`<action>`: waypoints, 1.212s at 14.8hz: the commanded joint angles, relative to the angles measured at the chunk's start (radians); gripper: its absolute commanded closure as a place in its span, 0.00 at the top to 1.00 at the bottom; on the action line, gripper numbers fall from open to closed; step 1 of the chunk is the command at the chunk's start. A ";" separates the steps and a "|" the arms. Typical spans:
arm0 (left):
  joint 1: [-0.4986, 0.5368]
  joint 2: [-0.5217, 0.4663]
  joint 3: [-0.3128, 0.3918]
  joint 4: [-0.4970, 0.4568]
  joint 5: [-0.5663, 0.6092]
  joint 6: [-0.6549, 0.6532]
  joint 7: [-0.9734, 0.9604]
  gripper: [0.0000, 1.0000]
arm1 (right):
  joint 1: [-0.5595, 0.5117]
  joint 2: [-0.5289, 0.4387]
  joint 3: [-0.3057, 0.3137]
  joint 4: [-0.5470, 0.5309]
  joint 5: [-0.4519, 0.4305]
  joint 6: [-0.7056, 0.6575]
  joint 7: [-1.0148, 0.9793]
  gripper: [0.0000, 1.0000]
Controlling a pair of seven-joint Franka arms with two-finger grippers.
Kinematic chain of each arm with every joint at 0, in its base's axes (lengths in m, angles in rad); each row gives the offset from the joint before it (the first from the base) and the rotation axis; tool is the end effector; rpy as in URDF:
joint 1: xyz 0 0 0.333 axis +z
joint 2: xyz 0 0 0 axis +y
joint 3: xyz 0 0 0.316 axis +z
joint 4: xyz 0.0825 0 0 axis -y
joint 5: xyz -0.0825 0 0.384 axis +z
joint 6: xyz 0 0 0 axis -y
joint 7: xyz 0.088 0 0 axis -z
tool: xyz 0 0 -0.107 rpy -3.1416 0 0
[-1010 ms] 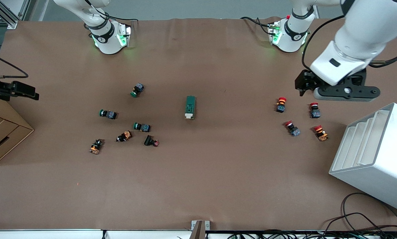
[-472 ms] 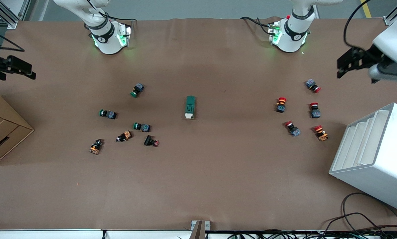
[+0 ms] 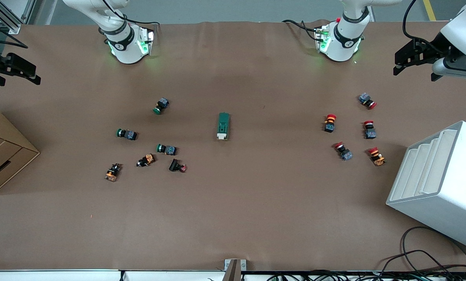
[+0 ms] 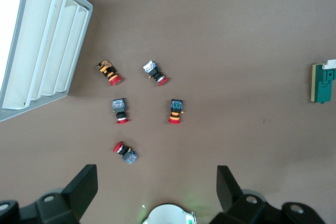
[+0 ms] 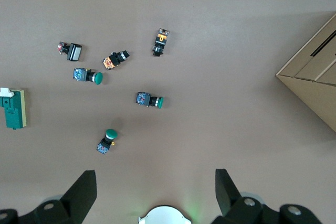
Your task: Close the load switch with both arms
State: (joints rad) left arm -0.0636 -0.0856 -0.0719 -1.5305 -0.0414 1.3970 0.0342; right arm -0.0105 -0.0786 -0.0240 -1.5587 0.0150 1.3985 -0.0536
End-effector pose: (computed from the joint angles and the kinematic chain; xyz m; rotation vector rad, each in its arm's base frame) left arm 0.5030 -0.0756 0.6738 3.0963 -0.2724 -0.0775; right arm 0.5111 -0.0164 0.6576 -3.1185 -0.0331 0.1261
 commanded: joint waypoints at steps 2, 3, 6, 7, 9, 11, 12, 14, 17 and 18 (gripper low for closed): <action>0.013 -0.045 -0.014 -0.051 -0.003 0.028 -0.008 1.00 | 0.006 -0.041 -0.004 -0.052 -0.009 0.027 -0.011 1.00; 0.013 -0.039 -0.013 -0.048 0.006 0.028 -0.014 1.00 | 0.006 -0.040 -0.004 -0.052 -0.009 0.025 -0.011 1.00; 0.014 -0.016 -0.013 -0.023 0.012 0.027 -0.008 1.00 | 0.006 -0.039 -0.002 -0.049 -0.007 0.027 -0.009 1.00; 0.013 -0.014 -0.013 -0.016 0.012 0.026 -0.019 1.00 | 0.006 -0.038 -0.001 -0.049 -0.007 0.027 -0.011 1.00; 0.011 -0.008 -0.011 -0.008 0.012 0.026 -0.019 1.00 | 0.006 -0.038 -0.002 -0.049 -0.009 0.033 -0.011 1.00; 0.018 -0.008 -0.009 -0.007 0.009 0.022 -0.016 1.00 | 0.006 -0.038 -0.002 -0.049 -0.009 0.034 -0.012 1.00; 0.016 -0.006 -0.006 -0.007 0.014 0.022 -0.019 1.00 | 0.006 -0.038 -0.002 -0.049 -0.009 0.034 -0.014 1.00; 0.014 -0.006 -0.003 0.001 0.021 0.022 -0.019 1.00 | 0.006 -0.038 -0.002 -0.049 -0.010 0.033 -0.015 1.00; 0.011 -0.006 -0.009 0.004 0.057 0.019 -0.019 1.00 | 0.007 -0.038 -0.002 -0.049 -0.010 0.037 -0.015 1.00; 0.013 -0.006 -0.011 0.003 0.057 0.019 -0.019 1.00 | 0.007 -0.038 -0.001 -0.049 -0.010 0.037 -0.015 1.00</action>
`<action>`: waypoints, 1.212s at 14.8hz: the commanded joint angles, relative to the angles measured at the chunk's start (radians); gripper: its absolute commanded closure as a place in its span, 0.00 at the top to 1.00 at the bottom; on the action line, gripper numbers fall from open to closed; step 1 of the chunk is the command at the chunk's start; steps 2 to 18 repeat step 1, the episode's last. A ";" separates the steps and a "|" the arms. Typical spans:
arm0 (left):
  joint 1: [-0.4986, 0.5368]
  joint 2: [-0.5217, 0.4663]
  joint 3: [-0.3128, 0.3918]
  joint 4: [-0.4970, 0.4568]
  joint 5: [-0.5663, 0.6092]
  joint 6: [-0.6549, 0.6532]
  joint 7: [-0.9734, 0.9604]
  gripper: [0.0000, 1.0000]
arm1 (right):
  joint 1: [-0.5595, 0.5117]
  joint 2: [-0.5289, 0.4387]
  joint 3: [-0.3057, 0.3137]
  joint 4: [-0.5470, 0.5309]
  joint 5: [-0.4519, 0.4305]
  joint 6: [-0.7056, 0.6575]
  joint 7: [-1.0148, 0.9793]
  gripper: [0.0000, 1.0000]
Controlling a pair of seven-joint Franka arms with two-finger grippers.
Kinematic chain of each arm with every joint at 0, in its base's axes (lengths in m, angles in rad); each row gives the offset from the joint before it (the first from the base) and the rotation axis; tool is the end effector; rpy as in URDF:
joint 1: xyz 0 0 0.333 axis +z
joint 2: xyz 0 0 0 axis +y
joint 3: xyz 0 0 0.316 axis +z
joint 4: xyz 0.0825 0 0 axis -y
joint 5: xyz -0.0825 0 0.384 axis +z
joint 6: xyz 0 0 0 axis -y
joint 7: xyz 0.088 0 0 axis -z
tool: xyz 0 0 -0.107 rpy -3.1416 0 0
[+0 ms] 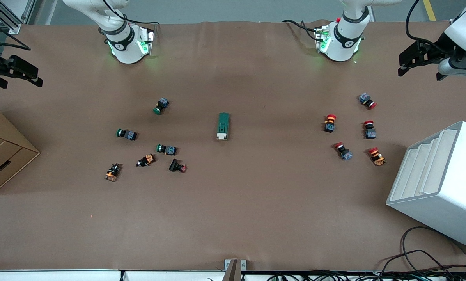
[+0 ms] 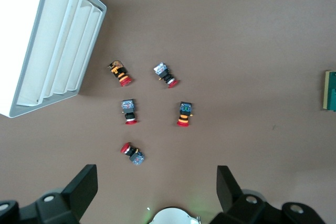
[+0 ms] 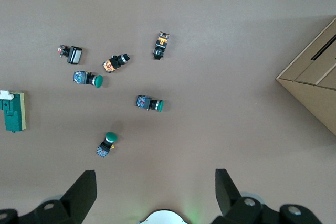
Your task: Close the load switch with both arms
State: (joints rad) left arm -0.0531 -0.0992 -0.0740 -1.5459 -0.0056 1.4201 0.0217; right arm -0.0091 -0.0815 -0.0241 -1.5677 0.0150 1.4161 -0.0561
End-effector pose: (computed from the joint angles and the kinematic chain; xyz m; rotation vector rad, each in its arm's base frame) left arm 0.5024 -0.0672 0.6756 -3.1294 0.2337 0.0420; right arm 0.5122 -0.0158 0.6564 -3.1195 -0.0387 0.1081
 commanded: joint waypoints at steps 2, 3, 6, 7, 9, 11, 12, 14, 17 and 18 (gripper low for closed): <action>0.001 0.009 -0.009 0.020 0.019 -0.003 -0.008 1.00 | 0.008 -0.035 0.001 -0.038 -0.010 0.021 -0.013 1.00; 0.001 0.009 -0.009 0.020 0.019 -0.003 -0.008 1.00 | 0.008 -0.035 0.001 -0.038 -0.010 0.021 -0.013 1.00; 0.001 0.009 -0.009 0.020 0.019 -0.003 -0.008 1.00 | 0.008 -0.035 0.001 -0.038 -0.010 0.021 -0.013 1.00; 0.001 0.009 -0.009 0.020 0.019 -0.003 -0.008 1.00 | 0.008 -0.035 0.001 -0.038 -0.010 0.021 -0.013 1.00; 0.001 0.009 -0.009 0.020 0.019 -0.003 -0.008 1.00 | 0.008 -0.035 0.001 -0.038 -0.010 0.021 -0.013 1.00; 0.001 0.009 -0.009 0.020 0.019 -0.003 -0.008 1.00 | 0.008 -0.035 0.001 -0.038 -0.010 0.021 -0.013 1.00; 0.001 0.009 -0.009 0.020 0.019 -0.003 -0.008 1.00 | 0.008 -0.035 0.001 -0.038 -0.010 0.021 -0.013 1.00; 0.001 0.009 -0.009 0.020 0.019 -0.003 -0.008 1.00 | 0.008 -0.035 0.001 -0.038 -0.010 0.021 -0.013 1.00; 0.001 0.009 -0.009 0.020 0.019 -0.003 -0.008 1.00 | 0.008 -0.035 0.001 -0.038 -0.010 0.021 -0.013 1.00; 0.001 0.009 -0.009 0.020 0.019 -0.003 -0.008 1.00 | 0.008 -0.035 0.001 -0.038 -0.010 0.021 -0.013 1.00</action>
